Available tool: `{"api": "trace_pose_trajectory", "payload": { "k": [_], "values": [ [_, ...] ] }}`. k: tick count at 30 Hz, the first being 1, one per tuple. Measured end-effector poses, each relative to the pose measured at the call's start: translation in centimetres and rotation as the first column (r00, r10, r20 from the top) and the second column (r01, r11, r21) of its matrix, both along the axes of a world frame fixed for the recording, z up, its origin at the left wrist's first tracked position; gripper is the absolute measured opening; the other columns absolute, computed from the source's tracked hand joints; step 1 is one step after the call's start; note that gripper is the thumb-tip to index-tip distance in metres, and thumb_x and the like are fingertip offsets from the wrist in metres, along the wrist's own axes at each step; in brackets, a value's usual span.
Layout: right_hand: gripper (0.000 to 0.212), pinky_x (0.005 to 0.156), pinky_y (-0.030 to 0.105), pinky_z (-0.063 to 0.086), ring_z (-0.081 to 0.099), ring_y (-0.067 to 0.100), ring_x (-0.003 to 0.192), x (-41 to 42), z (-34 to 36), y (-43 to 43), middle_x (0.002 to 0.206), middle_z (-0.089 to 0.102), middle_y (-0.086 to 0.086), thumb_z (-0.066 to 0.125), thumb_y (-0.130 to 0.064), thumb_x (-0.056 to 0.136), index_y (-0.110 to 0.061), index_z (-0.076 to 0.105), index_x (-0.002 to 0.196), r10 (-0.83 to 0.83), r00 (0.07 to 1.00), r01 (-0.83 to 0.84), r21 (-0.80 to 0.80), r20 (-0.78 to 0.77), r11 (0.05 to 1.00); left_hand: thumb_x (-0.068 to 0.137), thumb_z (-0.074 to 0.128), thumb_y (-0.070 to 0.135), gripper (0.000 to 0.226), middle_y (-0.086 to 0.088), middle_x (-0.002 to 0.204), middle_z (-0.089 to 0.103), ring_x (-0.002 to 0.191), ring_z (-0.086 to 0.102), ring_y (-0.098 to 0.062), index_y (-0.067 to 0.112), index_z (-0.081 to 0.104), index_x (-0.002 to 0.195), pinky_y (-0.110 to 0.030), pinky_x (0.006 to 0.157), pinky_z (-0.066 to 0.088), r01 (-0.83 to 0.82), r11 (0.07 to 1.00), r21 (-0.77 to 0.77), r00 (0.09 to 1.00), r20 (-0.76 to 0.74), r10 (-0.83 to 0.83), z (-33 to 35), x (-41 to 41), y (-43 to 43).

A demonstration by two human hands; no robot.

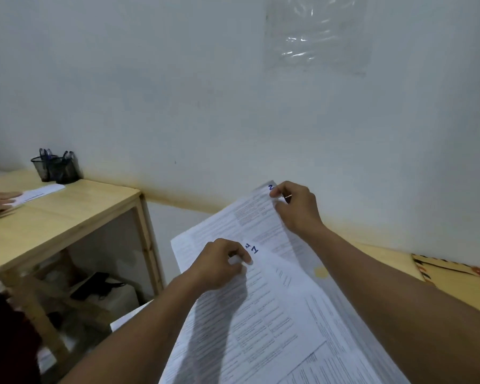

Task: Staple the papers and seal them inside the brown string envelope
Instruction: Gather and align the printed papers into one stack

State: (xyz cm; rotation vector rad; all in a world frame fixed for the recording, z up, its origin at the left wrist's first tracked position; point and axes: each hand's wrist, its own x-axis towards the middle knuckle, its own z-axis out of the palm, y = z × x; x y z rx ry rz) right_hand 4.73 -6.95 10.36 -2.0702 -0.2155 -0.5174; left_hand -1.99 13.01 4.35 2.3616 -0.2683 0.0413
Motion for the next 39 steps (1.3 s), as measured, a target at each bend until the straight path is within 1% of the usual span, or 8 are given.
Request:
{"api": "trace_pose_trajectory", "payload": {
  "k": [7,11,15,20,24,30,34,39],
  "values": [
    [0.02,0.052,0.008,0.037,0.051,0.002,0.061,-1.4,4.6,-2.1,0.095,0.067,-0.004,0.059,-0.002,0.09,-0.017,0.072,0.089,-0.04,0.986,0.022,0.111,0.165,0.994,0.084,0.079,0.017,0.014,0.015,0.099,0.074,0.092,0.069,-0.008,0.028,0.078,0.092,-0.032,0.086,0.057,0.025,0.999,-0.04,0.973,0.229,-0.015,6.3,-0.1,-0.9],
    [0.02,0.051,0.022,0.041,0.052,0.016,0.062,-2.8,6.6,-3.0,0.087,0.066,-0.003,0.061,-0.006,0.092,-0.021,0.072,0.086,0.038,0.989,-0.067,0.204,0.146,0.977,0.086,0.078,0.018,0.015,0.012,0.098,0.074,0.089,0.065,-0.002,0.033,0.074,0.089,-0.022,0.078,0.048,-0.006,1.0,-0.007,0.913,0.407,0.008,11.4,-0.9,-1.3],
    [0.019,0.056,0.028,0.041,0.052,0.015,0.065,-5.0,8.8,-3.6,0.093,0.067,-0.004,0.061,-0.003,0.092,-0.018,0.073,0.088,0.151,0.976,-0.186,0.249,0.154,0.95,0.087,0.079,0.019,0.015,0.005,0.105,0.077,0.096,0.068,-0.017,0.03,0.078,0.098,-0.032,0.091,0.05,-0.075,0.987,0.139,0.774,0.633,-0.03,14.6,-2.0,-1.8],
    [0.023,0.068,0.026,0.051,0.061,0.012,0.077,-7.7,10.7,-3.8,0.094,0.069,0.001,0.06,0.0,0.09,-0.018,0.072,0.084,0.245,0.948,-0.292,0.248,0.204,0.924,0.08,0.082,0.007,0.022,0.012,0.08,0.069,0.074,0.06,-0.01,0.026,0.078,0.092,-0.044,0.08,0.056,-0.074,0.982,0.175,0.579,0.809,-0.101,16.1,-2.8,-2.9],
    [0.027,0.082,0.036,0.056,0.065,0.013,0.086,-8.7,11.0,-4.2,0.102,0.071,0.008,0.058,-0.001,0.089,-0.021,0.074,0.083,0.267,0.944,-0.31,0.246,0.195,0.918,0.089,0.075,0.012,0.018,0.007,0.106,0.075,0.093,0.065,-0.01,0.027,0.076,0.099,-0.028,0.089,0.052,-0.025,0.992,0.127,0.7,0.711,-0.074,16.4,-3.6,-3.8],
    [0.007,0.086,0.029,0.049,0.062,0.005,0.087,-9.1,10.7,-4.6,0.093,0.071,-0.003,0.074,-0.015,0.086,-0.014,0.075,0.093,0.281,0.946,-0.316,0.262,0.163,0.912,0.085,0.079,0.01,0.019,0.011,0.103,0.063,0.094,0.06,-0.007,0.027,0.077,0.095,-0.008,0.079,0.04,-0.046,0.999,0.026,0.74,0.673,0.016,16.4,-3.7,-4.4],
    [0.012,0.08,0.023,0.048,0.06,0.004,0.084,-8.7,10.2,-4.8,0.09,0.069,-0.007,0.076,-0.018,0.086,-0.013,0.074,0.096,0.286,0.942,-0.322,0.234,0.175,0.917,0.084,0.081,0.017,0.019,0.007,0.122,0.061,0.107,0.059,-0.01,0.03,0.079,0.097,-0.022,0.09,0.047,-0.048,0.997,-0.057,0.799,0.596,0.073,16.4,-3.4,-4.2],
    [0.01,0.089,0.027,0.051,0.066,0.013,0.093,-7.3,7.7,-4.5,0.098,0.074,0.002,0.073,-0.007,0.086,-0.014,0.075,0.093,0.242,0.961,-0.26,0.142,0.137,0.955,0.084,0.081,0.024,0.015,0.002,0.101,0.072,0.087,0.069,-0.018,0.035,0.078,0.094,-0.035,0.076,0.058,-0.045,0.992,-0.12,0.891,0.445,0.095,15.2,-2.8,-3.4]
  ]
}}
